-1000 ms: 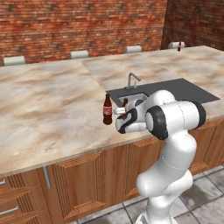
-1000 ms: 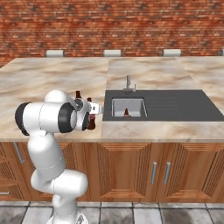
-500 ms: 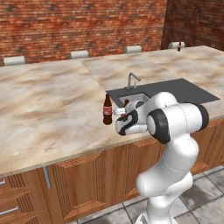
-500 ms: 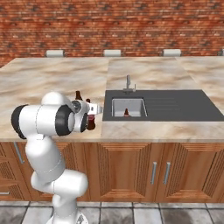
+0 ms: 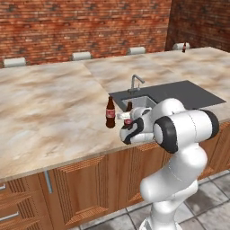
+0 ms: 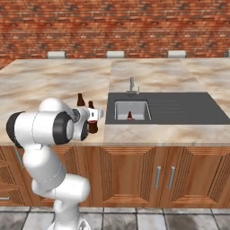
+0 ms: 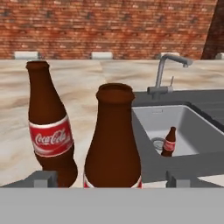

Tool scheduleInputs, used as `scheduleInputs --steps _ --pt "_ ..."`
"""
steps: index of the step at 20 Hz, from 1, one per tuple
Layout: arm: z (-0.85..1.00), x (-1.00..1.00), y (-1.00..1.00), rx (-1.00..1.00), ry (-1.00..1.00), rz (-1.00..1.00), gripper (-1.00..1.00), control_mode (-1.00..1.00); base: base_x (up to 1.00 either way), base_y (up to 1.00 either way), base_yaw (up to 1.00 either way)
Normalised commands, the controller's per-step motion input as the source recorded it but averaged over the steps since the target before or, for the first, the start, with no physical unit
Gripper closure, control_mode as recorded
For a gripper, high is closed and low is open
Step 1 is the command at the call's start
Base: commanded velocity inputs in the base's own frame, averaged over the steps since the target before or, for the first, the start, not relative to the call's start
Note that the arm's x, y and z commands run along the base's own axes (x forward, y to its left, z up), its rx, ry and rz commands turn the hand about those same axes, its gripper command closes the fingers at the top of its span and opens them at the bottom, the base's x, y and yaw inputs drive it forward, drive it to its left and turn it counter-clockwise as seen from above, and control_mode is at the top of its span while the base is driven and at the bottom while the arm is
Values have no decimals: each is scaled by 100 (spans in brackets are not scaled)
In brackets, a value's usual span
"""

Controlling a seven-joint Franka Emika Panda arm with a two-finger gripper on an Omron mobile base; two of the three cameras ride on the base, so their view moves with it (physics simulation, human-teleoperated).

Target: Place the large bottle from the dining counter next to the other large bottle outside the sink, and place the small bottle from the dining counter next to the other small bottle inside the sink.

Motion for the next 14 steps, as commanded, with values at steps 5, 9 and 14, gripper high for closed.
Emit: scheduleInputs --steps 5,9,14 --pt "96 0 0 10 0 0 -100 -100 0 0 0" --pt "99 0 0 15 5 0 -100 -100 0 0 0" --pt "52 0 0 1 14 -1 -100 -100 0 0 0"
